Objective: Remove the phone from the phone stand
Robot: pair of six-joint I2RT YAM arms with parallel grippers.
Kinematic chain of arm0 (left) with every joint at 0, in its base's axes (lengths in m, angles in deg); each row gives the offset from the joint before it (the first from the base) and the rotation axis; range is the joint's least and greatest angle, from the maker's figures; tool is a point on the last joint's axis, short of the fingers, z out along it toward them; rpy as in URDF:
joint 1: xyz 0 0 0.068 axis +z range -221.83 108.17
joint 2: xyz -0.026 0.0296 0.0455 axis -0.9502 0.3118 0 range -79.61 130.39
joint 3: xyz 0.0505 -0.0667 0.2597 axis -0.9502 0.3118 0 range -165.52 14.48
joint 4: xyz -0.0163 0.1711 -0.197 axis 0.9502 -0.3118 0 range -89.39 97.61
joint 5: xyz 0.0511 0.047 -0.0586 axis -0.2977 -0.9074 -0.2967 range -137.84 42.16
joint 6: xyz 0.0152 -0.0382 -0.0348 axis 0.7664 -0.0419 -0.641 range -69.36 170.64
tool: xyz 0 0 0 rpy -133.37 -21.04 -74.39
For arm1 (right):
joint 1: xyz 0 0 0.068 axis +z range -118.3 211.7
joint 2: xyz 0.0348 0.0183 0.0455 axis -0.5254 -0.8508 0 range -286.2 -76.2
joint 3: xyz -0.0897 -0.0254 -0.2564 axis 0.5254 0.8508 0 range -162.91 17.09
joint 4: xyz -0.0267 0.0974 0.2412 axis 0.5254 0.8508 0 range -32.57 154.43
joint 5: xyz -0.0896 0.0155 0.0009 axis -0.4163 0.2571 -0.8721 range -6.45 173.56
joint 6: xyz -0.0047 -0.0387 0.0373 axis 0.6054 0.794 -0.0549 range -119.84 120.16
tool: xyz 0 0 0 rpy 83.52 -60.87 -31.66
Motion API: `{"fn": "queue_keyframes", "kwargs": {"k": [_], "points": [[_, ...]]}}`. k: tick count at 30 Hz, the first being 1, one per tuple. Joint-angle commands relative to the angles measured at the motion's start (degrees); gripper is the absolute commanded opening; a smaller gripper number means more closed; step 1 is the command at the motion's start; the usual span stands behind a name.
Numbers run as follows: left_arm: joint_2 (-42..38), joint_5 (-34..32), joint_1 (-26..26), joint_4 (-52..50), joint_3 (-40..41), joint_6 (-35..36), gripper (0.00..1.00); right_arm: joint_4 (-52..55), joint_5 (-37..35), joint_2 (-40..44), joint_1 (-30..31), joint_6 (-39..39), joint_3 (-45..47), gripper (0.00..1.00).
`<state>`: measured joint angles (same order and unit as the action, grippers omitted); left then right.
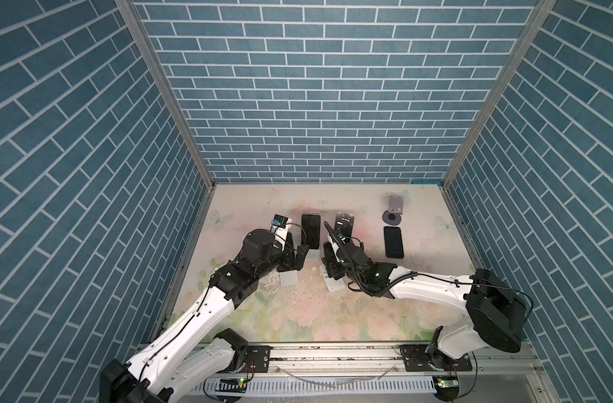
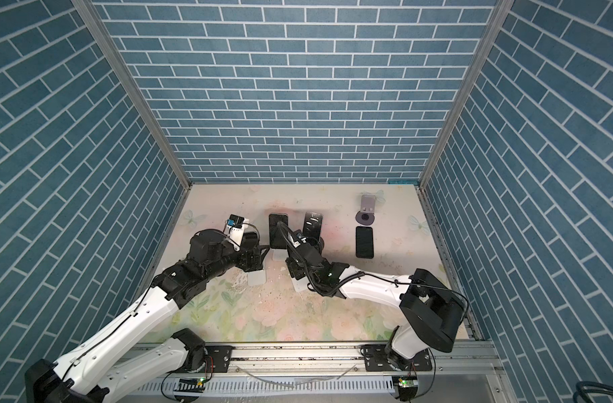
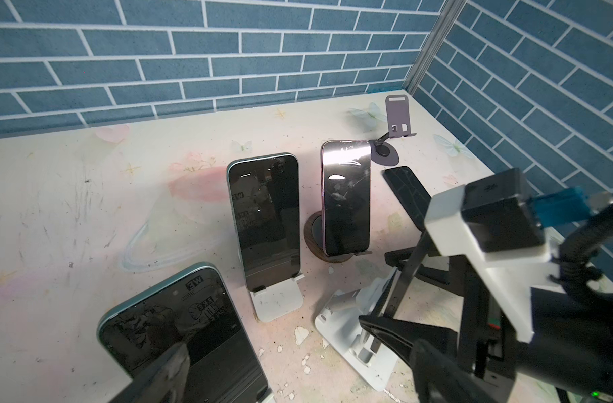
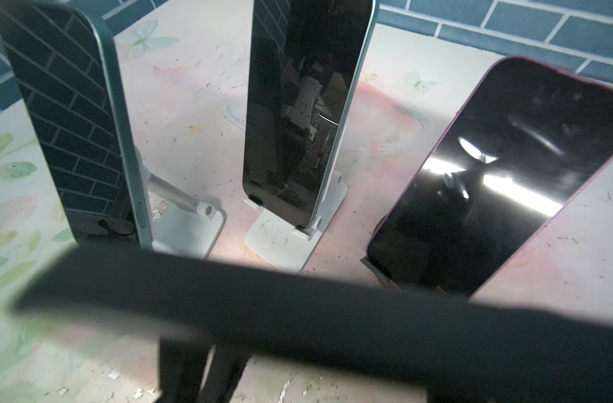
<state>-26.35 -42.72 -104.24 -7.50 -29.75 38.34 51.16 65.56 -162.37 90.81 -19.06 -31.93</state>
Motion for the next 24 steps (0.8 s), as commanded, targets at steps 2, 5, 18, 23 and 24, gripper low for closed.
{"fn": "queue_keyframes", "kwargs": {"k": [2,5,18,23,24], "points": [[0.9,-0.2,-0.2,0.5,-1.1,0.6,1.0,0.3,-2.4,4.3,0.2,-0.3,-3.2,0.5],[1.4,0.0,-0.2,0.7,-1.3,0.6,1.0,1.8,-5.0,5.9,0.2,-1.6,-3.5,0.49],[3.8,5.7,-0.3,2.3,-1.9,1.0,1.0,14.3,-9.4,7.7,-4.4,-7.5,-7.1,0.47],[4.8,6.8,-0.2,3.2,-2.0,0.8,1.0,17.2,-6.2,8.0,-9.3,-10.5,-6.5,0.46],[5.0,7.0,-0.2,3.3,-2.1,0.8,1.0,17.8,-6.1,8.1,-9.9,-10.6,-6.5,0.46]]}}
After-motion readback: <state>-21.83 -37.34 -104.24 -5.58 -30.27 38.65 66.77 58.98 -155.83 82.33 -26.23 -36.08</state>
